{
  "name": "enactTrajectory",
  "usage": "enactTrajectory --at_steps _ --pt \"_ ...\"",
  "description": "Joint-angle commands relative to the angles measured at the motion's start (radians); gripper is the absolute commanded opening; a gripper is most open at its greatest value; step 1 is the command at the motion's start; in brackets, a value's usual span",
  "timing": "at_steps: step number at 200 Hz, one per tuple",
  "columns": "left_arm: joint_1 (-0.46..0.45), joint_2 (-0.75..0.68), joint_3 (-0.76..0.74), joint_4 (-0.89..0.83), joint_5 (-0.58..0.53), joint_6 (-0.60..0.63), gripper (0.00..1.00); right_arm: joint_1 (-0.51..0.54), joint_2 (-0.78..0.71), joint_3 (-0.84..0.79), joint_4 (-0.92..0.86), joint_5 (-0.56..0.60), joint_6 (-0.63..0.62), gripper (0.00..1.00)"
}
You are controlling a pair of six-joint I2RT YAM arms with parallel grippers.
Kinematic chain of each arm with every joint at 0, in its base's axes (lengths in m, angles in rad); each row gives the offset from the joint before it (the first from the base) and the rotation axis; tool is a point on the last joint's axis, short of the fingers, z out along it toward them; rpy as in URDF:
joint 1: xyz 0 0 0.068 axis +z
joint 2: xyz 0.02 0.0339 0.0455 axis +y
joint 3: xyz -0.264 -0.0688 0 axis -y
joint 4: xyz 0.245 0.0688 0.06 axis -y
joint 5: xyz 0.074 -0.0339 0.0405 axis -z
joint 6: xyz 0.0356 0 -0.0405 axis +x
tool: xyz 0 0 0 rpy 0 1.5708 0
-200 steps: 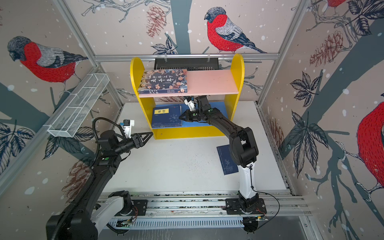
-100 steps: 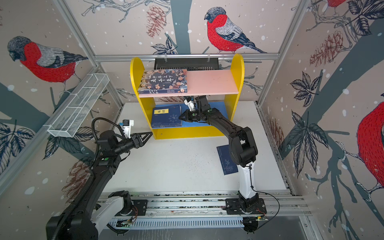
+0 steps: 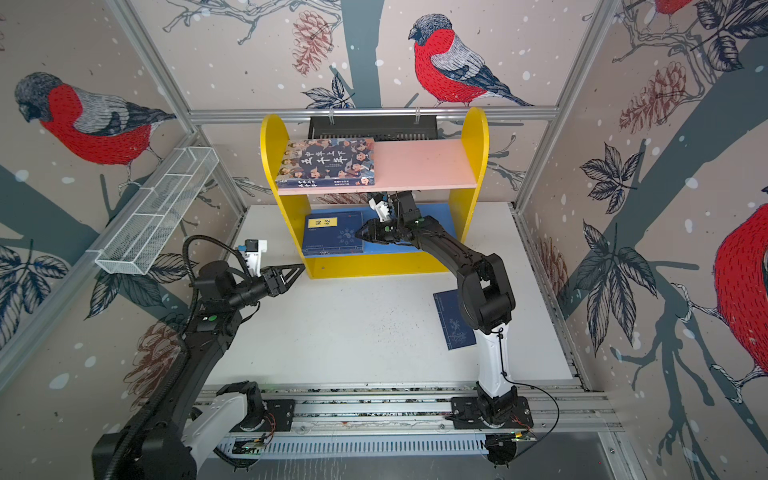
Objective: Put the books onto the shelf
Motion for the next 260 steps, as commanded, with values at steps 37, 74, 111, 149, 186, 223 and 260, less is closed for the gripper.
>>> enactTrajectory --at_steps 37,74,111,149,186,223,260 --pt "0.007 -0.007 -0.004 -0.013 0.000 0.019 0.64 0.002 -0.071 -0.024 0.017 0.095 -0.021 0.54" --pt "0.007 -0.009 0.001 -0.021 -0.006 0.024 0.65 -0.004 -0.178 -0.149 0.060 0.162 0.026 0.57" --pt "0.007 -0.010 0.002 -0.029 -0.010 0.040 0.64 0.025 -0.356 -0.325 0.071 0.242 0.026 0.58" --pt "0.007 -0.012 0.007 -0.043 -0.015 0.060 0.64 0.086 -0.589 -0.563 0.088 0.390 0.028 0.59" --pt "0.007 0.006 0.007 -0.037 -0.012 0.057 0.64 0.098 -0.856 -0.883 0.212 0.614 0.088 0.61" --pt "0.007 0.010 -0.001 -0.033 -0.017 0.056 0.64 0.015 -1.036 -1.070 0.263 0.740 0.159 0.67" --pt "0.007 0.002 -0.002 -0.060 -0.052 0.090 0.64 -0.086 -1.104 -1.139 0.256 0.775 0.204 0.72"
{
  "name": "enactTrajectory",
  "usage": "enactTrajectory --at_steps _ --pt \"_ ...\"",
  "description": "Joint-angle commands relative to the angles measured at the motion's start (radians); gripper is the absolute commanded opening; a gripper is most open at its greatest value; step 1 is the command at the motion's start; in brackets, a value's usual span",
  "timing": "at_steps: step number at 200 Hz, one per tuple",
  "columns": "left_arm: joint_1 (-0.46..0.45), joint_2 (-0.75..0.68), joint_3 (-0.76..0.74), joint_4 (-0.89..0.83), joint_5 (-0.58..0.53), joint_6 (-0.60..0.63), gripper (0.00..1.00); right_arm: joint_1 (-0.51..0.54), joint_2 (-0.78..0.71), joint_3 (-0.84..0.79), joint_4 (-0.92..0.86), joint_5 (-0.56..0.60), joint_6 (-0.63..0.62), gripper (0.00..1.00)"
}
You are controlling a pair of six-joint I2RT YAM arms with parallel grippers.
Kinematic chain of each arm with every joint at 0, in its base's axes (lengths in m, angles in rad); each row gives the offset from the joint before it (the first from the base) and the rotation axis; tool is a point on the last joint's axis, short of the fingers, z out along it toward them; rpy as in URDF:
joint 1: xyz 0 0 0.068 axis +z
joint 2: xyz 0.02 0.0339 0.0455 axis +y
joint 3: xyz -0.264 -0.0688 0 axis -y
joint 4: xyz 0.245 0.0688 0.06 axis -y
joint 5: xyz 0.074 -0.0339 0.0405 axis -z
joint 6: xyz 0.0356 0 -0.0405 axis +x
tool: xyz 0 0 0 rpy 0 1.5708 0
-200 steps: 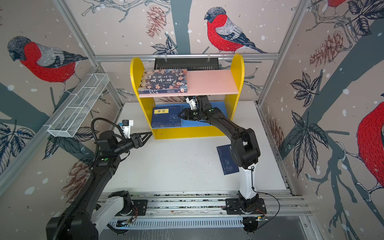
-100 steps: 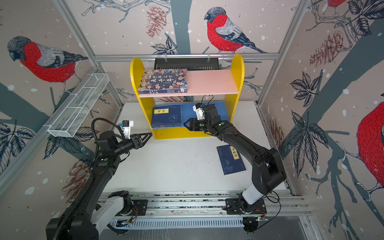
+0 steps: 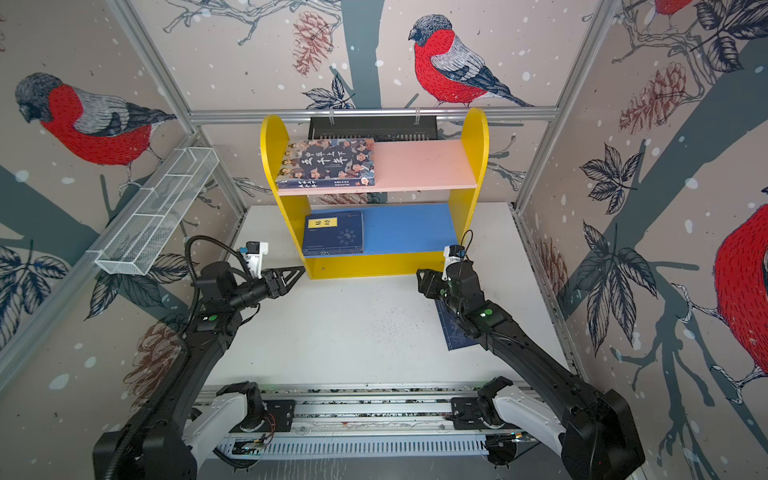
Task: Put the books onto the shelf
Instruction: 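Open the right gripper and withdraw it from the shelf toward the table, then lower the right gripper to the last blue paperback and push it toward the left gripper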
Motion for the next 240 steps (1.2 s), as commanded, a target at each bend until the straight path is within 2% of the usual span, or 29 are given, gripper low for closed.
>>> enactTrajectory --at_steps 1,59,95,114,136,181,197,222,240 --pt "0.001 -0.006 -0.002 -0.011 -0.026 0.038 0.64 -0.053 -0.025 -0.027 0.051 0.051 0.052 0.72" --pt "0.009 -0.022 0.037 -0.077 -0.102 0.107 0.64 -0.163 -0.030 -0.028 0.035 0.006 0.040 0.72" --pt "0.010 0.002 0.098 -0.167 -0.238 0.134 0.64 -0.321 0.082 0.055 -0.054 -0.083 0.022 0.74" --pt "0.012 0.013 0.116 -0.180 -0.255 0.137 0.64 -0.415 0.113 0.034 -0.034 -0.172 0.050 0.75" --pt "0.013 0.028 0.126 -0.183 -0.226 0.129 0.64 -0.481 0.121 -0.009 0.035 -0.268 0.078 0.74" --pt "0.014 0.044 0.127 -0.195 -0.169 0.134 0.64 -0.506 0.133 0.005 -0.004 -0.186 0.016 0.75" --pt "0.014 0.056 0.105 -0.171 -0.112 0.089 0.64 -0.543 0.173 0.036 -0.058 -0.168 0.001 0.77" --pt "0.014 0.072 0.028 -0.065 -0.026 -0.037 0.64 -0.602 0.251 0.031 -0.072 -0.211 -0.020 0.78" --pt "0.015 0.078 -0.013 -0.005 -0.009 -0.089 0.64 -0.626 0.309 0.008 -0.046 -0.269 -0.027 0.78"
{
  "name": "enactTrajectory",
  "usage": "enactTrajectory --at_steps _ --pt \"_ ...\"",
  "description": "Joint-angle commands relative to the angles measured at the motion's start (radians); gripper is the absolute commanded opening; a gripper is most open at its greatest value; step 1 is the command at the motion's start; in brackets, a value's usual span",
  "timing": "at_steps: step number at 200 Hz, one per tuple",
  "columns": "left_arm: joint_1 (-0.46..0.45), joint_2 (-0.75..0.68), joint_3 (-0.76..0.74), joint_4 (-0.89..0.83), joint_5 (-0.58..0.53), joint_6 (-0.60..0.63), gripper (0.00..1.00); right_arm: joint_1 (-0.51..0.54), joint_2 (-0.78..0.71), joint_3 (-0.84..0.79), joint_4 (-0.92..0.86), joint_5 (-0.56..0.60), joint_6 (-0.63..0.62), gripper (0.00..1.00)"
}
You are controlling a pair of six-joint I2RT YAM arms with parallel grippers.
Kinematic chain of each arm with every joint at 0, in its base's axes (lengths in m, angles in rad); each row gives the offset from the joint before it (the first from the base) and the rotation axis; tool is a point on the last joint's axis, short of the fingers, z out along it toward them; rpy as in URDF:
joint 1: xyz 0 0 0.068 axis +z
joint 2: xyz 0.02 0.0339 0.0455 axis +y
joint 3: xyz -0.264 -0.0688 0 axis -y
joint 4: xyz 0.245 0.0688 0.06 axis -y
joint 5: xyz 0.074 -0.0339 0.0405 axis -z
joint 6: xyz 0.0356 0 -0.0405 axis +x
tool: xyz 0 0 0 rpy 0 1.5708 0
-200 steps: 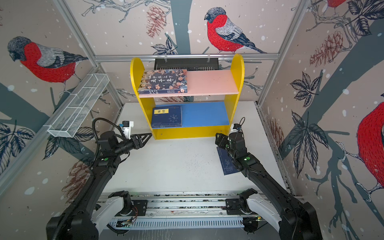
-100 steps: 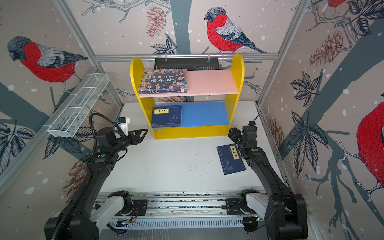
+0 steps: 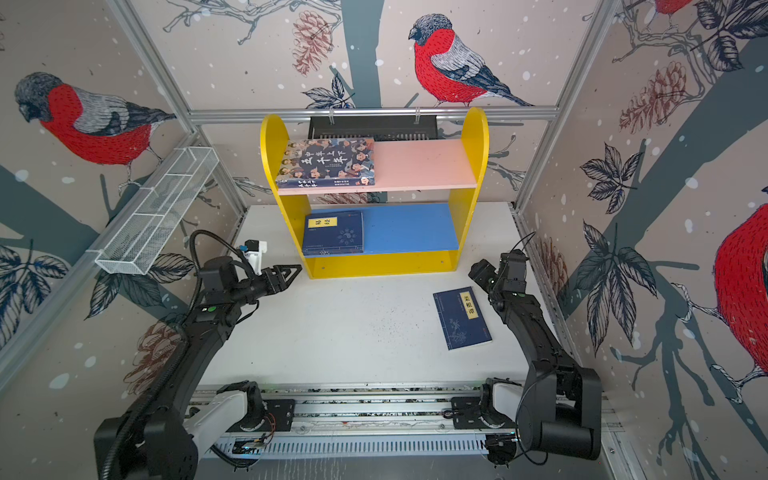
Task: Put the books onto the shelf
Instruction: 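Lower the right gripper to the last blue paperback and push it toward the left gripper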
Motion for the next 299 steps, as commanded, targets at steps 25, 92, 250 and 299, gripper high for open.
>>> enactTrajectory --at_steps 25,92,250,299 --pt "0.002 0.002 -0.062 0.153 0.080 -0.126 0.64 -0.022 0.063 -0.054 0.013 -0.068 -0.032 0.79" --pt "0.003 0.008 -0.145 0.235 0.090 -0.203 0.65 -0.024 0.110 -0.063 -0.029 -0.052 -0.072 0.79" --pt "0.001 0.045 -0.218 0.343 0.131 -0.229 0.68 -0.084 -0.047 -0.168 0.032 -0.046 -0.068 0.80" --pt "0.001 0.062 -0.169 0.238 0.030 -0.198 0.67 -0.085 0.043 -0.164 0.013 -0.113 -0.089 0.80"
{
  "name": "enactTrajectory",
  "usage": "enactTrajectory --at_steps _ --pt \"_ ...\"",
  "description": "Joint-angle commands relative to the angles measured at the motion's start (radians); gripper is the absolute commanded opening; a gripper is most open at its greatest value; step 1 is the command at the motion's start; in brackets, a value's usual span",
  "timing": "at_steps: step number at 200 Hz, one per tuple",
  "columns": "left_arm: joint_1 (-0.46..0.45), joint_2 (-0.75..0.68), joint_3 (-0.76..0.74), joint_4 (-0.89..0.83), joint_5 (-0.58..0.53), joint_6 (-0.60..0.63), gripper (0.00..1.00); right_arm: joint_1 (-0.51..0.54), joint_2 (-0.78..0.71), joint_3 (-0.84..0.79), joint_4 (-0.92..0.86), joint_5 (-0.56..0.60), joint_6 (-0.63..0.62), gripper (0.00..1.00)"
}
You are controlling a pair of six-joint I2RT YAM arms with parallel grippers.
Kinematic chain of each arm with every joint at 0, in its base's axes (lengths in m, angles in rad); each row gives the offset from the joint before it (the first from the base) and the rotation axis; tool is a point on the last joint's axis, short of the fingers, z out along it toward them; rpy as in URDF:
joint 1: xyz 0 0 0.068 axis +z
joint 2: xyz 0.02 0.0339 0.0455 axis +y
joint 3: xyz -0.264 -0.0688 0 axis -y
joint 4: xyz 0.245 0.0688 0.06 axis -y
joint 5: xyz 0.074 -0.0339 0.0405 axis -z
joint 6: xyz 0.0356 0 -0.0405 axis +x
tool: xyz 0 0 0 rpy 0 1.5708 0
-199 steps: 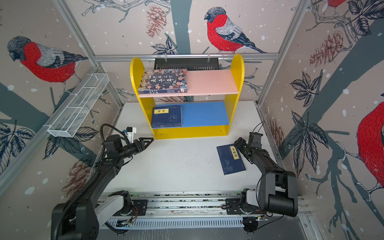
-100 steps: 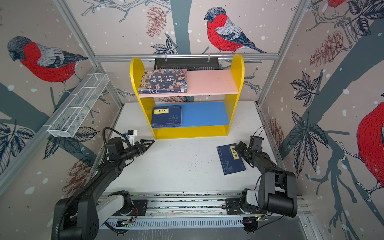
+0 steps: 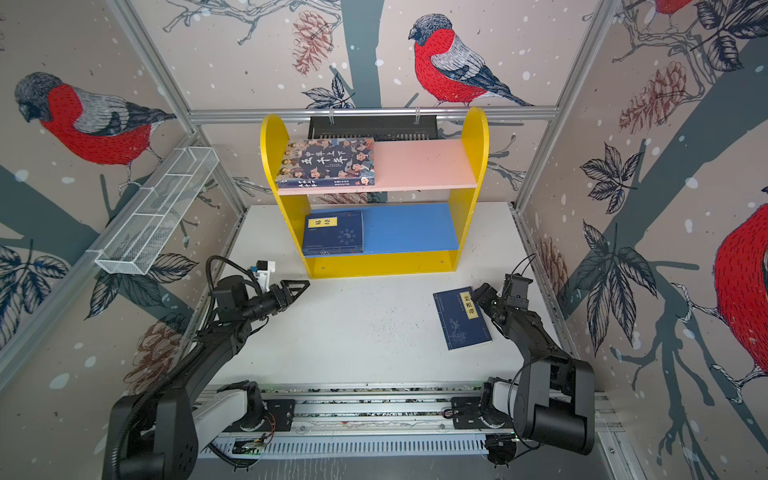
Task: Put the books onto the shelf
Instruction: 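Lower the right gripper to the last blue paperback and push it toward the left gripper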
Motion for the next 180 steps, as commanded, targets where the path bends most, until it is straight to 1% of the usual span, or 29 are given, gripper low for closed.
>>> enactTrajectory --at_steps 1,37,56,69,82,102,125,131,156,180 --pt "0.001 0.012 0.025 -0.032 -0.045 0.027 0.67 0.001 0.038 -0.001 0.002 -0.041 -0.020 0.80" --pt "-0.003 0.040 0.038 -0.016 -0.011 -0.007 0.66 0.016 0.079 0.005 -0.037 -0.072 -0.043 0.79" --pt "-0.008 0.052 0.044 -0.008 -0.003 -0.021 0.66 0.045 0.087 -0.003 -0.052 -0.097 -0.044 0.79" --pt "-0.013 0.061 0.042 0.000 0.000 -0.030 0.66 0.084 0.085 -0.016 -0.050 -0.115 -0.031 0.79" --pt "-0.020 0.066 0.035 0.011 -0.001 -0.034 0.66 0.145 0.083 -0.018 -0.052 -0.104 -0.012 0.79" --pt "-0.031 0.063 0.013 0.037 0.000 -0.046 0.66 0.272 0.098 -0.020 -0.023 -0.096 0.045 0.79" --pt "-0.043 0.072 -0.007 0.049 -0.005 -0.051 0.66 0.391 0.143 -0.035 0.100 -0.184 0.167 0.79" --pt "-0.045 0.078 -0.010 0.053 -0.007 -0.054 0.66 0.419 0.156 -0.033 0.126 -0.192 0.196 0.79" --pt "-0.061 0.098 -0.012 0.057 -0.015 -0.054 0.66 0.556 0.185 0.034 0.128 -0.119 0.255 0.79" --pt "-0.081 0.109 -0.018 0.059 -0.016 -0.042 0.66 0.659 0.219 0.109 0.124 -0.109 0.283 0.79"
